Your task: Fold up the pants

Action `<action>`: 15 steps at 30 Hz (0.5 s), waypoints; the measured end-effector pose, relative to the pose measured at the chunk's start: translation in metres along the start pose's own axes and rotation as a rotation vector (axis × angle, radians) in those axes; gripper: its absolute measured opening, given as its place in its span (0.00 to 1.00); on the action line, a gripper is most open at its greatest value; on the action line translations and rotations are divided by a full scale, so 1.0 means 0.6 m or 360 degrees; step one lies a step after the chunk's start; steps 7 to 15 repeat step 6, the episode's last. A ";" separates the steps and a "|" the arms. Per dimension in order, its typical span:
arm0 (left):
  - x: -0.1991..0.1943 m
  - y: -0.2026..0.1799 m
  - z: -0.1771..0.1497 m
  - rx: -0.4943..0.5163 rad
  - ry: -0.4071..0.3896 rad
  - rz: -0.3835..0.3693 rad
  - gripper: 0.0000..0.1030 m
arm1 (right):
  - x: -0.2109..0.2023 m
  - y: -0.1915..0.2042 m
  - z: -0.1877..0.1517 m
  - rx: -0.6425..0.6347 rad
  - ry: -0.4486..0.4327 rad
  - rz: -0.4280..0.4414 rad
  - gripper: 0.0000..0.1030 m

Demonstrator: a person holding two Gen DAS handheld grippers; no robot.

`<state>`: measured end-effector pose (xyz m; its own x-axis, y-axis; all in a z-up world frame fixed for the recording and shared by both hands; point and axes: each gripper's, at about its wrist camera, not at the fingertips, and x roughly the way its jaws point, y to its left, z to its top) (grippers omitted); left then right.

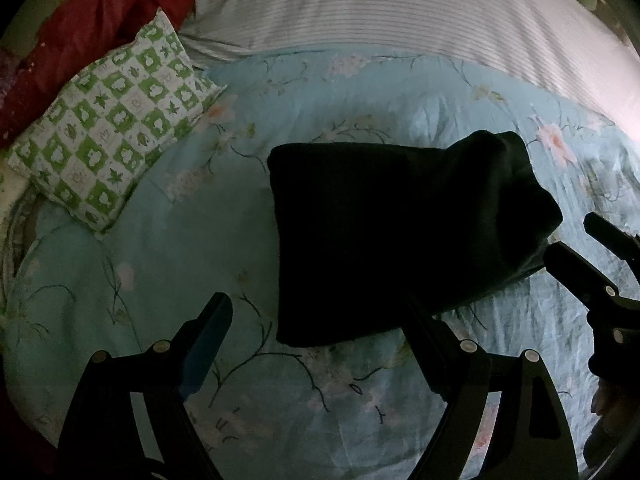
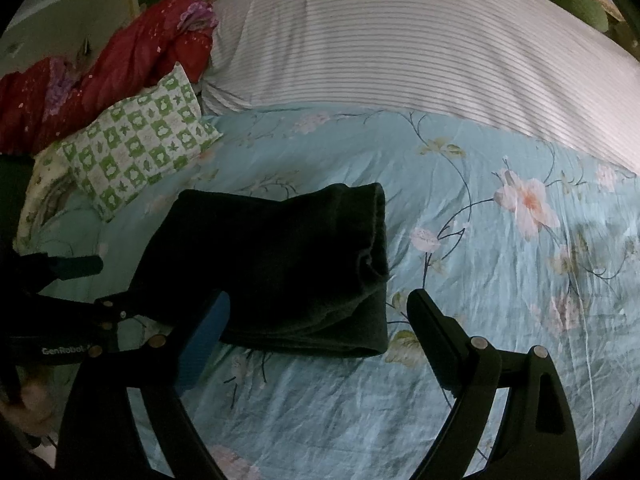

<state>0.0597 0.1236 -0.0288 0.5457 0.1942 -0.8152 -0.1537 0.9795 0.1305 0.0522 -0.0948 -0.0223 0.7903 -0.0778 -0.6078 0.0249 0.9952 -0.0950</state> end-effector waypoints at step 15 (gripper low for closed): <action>-0.006 -0.006 0.004 -0.0001 0.0011 -0.0011 0.83 | -0.003 -0.003 0.001 0.0018 -0.0005 0.0014 0.88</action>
